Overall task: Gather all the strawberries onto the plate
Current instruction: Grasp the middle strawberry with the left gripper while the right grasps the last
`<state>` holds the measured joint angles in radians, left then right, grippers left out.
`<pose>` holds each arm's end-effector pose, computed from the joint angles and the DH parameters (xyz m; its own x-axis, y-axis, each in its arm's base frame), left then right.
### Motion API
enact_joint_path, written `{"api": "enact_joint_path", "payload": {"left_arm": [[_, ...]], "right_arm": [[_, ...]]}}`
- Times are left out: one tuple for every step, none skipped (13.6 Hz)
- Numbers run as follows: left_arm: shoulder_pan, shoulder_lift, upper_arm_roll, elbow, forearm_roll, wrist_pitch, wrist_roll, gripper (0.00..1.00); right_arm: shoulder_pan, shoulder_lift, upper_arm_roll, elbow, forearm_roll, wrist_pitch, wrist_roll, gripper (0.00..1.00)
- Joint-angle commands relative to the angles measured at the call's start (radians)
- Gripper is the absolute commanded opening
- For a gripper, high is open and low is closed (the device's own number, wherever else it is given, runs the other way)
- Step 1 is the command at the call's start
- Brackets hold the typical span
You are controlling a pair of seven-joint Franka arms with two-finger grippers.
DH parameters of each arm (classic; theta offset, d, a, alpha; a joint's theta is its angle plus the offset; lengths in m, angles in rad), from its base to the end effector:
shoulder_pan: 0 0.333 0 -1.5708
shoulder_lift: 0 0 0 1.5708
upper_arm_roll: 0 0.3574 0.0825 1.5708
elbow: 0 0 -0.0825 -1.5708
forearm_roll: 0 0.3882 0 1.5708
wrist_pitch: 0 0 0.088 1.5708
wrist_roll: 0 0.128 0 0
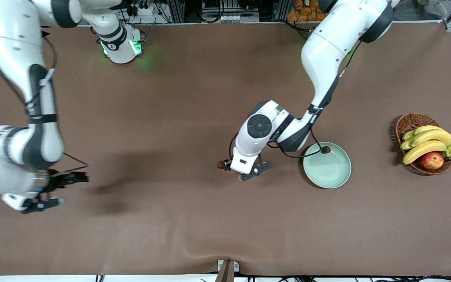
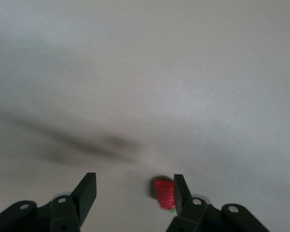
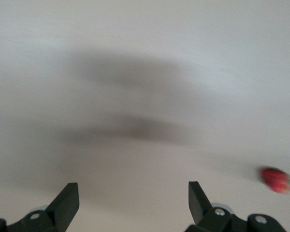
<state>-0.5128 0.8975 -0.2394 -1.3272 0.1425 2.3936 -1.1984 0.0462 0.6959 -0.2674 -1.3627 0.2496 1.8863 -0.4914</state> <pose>0.6186 -0.5063 0.2222 0.8975 0.4410 0.0033 0.4310 -0.8787 0.2052 0.7342 -0.0983 0.3161 0.9687 0.2249 -0.1048 0.2127 -0.9702 -0.1161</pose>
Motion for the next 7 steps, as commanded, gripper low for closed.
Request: {"api": "enact_joint_path", "payload": {"left_arm": [[-0.059, 0.066, 0.044, 0.071, 0.011, 0.029, -0.021, 0.70], [-0.075, 0.069, 0.055, 0.071, 0.011, 0.029, -0.021, 0.69], [-0.081, 0.075, 0.058, 0.071, 0.011, 0.030, -0.021, 0.68], [-0.082, 0.078, 0.058, 0.072, 0.011, 0.036, -0.023, 0.68], [-0.087, 0.083, 0.058, 0.072, 0.009, 0.053, -0.024, 0.68], [-0.089, 0.084, 0.058, 0.072, 0.011, 0.064, -0.032, 0.68], [-0.089, 0.084, 0.058, 0.072, 0.009, 0.076, -0.032, 0.68]], "right_arm": [[-0.100, 0.031, 0.019, -0.004, -0.048, 0.025, -0.090, 1.00], [-0.129, 0.045, 0.020, -0.006, -0.081, 0.066, -0.122, 1.00], [-0.147, 0.056, 0.020, -0.006, -0.111, 0.117, -0.166, 1.00], [-0.160, 0.066, 0.020, -0.007, -0.130, 0.157, -0.229, 1.00], [-0.169, 0.080, 0.020, -0.007, -0.134, 0.175, -0.312, 1.00], [-0.175, 0.099, 0.020, -0.007, -0.136, 0.195, -0.403, 1.00], [-0.178, 0.118, 0.022, -0.007, -0.135, 0.215, -0.476, 1.00]]}}
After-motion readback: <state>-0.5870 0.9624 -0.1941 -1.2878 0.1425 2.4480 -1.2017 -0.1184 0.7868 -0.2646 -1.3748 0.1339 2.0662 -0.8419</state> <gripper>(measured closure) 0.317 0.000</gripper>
